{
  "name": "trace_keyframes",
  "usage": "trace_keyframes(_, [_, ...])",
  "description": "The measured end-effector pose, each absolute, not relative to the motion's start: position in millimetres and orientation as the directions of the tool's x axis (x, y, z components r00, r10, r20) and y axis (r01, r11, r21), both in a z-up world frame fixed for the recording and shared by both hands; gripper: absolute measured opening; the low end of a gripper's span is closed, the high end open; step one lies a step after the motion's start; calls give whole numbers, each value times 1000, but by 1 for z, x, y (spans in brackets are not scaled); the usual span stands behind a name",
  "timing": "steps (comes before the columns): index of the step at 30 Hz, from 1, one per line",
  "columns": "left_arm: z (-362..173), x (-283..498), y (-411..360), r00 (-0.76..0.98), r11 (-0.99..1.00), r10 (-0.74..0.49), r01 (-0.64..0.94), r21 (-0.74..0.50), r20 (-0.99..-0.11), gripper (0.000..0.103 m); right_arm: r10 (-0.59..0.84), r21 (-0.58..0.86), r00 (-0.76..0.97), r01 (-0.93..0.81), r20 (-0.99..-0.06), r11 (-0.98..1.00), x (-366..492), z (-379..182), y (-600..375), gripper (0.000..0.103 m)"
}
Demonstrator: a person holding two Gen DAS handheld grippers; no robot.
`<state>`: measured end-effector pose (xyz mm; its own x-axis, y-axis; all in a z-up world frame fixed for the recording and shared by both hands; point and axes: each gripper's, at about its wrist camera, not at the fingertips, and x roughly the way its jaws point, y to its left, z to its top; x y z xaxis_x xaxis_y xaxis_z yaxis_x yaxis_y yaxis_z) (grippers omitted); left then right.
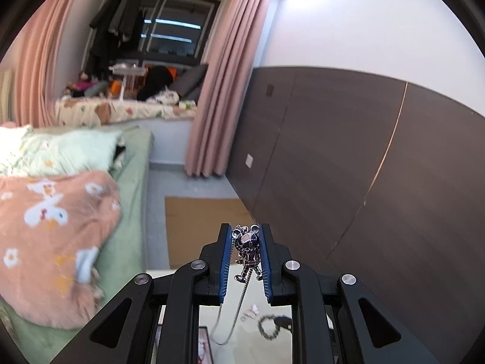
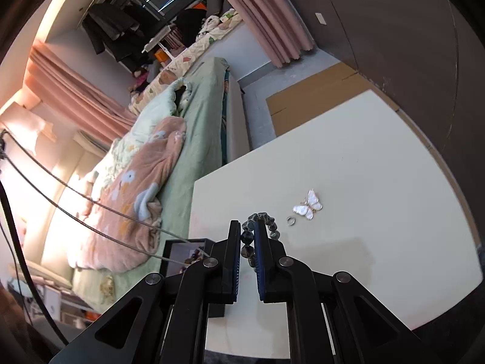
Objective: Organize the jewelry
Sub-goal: 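Carry the chain and bracelet over the black box and open both grippers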
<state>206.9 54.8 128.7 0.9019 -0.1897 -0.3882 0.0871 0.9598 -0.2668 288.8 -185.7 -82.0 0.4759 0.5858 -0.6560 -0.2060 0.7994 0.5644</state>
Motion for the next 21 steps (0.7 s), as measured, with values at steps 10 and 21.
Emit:
trace_keyframes(10, [147,194,73,924,965,-147,55,-256,-353,18,612,578,477,-236,-631,781,284,-82,-183,10])
trace_keyframes(21, [131,202,80,911,958,-150,38,-283,-384,18,608,561,472,-256,-638,787,282,-84,-177,10])
